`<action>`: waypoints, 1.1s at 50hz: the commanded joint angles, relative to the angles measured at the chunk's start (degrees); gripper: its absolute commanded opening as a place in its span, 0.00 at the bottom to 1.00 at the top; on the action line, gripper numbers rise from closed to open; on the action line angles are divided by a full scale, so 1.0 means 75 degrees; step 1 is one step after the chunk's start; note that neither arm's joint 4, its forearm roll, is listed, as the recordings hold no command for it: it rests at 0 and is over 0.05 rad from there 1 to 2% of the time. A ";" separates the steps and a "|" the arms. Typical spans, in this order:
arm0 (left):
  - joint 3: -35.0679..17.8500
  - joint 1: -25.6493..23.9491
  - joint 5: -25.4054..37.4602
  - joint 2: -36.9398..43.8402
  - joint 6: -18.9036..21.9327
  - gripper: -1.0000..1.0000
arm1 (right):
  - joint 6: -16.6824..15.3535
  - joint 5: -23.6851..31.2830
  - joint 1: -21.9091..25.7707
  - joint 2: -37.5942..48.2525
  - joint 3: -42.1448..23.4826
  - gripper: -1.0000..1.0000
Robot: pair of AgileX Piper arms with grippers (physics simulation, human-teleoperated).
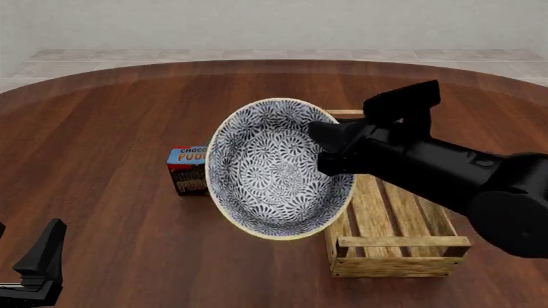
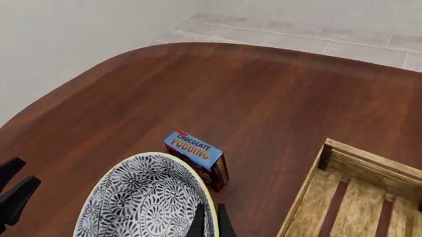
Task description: Pick up the bowl on the left and put it in the tray.
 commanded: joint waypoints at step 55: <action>0.0000 0.0000 0.0000 0.0000 0.0000 1.00 | 0.0964 -0.0333 -0.2067 -0.0075 0.0410 0.00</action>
